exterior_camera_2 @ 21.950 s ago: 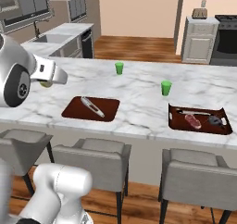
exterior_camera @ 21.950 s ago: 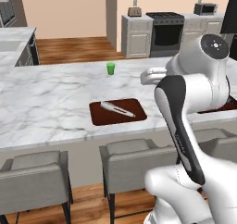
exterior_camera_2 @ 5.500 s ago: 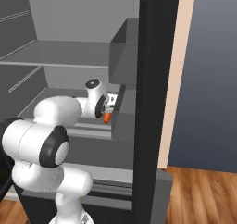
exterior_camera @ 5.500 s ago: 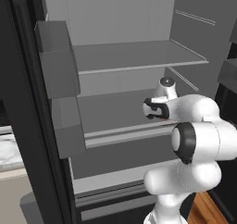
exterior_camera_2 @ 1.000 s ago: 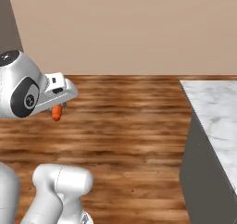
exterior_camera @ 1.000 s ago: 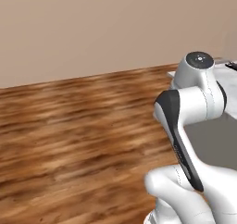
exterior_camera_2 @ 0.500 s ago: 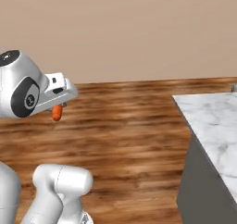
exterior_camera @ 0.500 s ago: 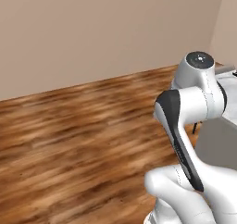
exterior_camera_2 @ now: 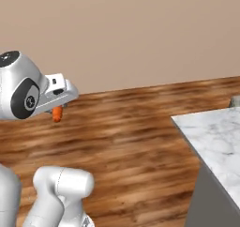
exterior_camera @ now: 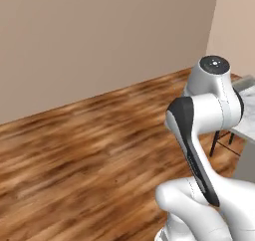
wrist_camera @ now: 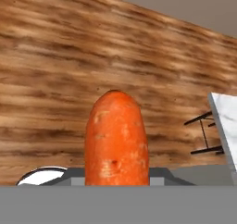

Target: Gather the lemon wedge and carrot from the fridge and place them on a tray on the dining counter. Then gather the steak and fish from the fridge and place them on the other tray.

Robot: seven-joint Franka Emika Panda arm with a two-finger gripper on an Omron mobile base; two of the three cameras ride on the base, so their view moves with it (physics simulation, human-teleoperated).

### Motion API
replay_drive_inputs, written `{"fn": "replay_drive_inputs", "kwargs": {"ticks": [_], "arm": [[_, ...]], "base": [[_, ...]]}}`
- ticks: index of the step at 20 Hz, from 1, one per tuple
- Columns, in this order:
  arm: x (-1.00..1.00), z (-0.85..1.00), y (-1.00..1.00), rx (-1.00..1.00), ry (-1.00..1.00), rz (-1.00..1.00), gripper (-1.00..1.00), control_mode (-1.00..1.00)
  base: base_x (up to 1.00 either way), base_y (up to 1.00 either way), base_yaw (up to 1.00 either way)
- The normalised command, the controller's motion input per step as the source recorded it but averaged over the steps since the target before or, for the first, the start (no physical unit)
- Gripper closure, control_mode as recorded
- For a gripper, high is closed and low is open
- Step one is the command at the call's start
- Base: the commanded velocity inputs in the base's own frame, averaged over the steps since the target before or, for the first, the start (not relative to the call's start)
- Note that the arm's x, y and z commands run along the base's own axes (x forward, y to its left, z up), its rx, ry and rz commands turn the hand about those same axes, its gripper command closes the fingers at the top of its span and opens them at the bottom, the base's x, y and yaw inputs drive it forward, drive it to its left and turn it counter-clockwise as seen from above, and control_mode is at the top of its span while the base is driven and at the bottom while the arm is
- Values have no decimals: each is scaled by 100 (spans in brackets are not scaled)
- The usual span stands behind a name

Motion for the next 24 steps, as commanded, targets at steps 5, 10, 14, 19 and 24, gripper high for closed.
{"fn": "replay_drive_inputs", "kwargs": {"ticks": [5,10,14,19,24], "arm": [[0,0,0,0,0,0,100,100],[0,0,0,0,0,0,100,100],[0,0,0,0,0,0,100,100],[0,0,0,0,0,0,100,100],[0,0,0,0,0,0,100,100]], "base": [[100,8,-54],[100,19,-47],[100,47,-32],[100,32,-35],[100,8,-37]]}}
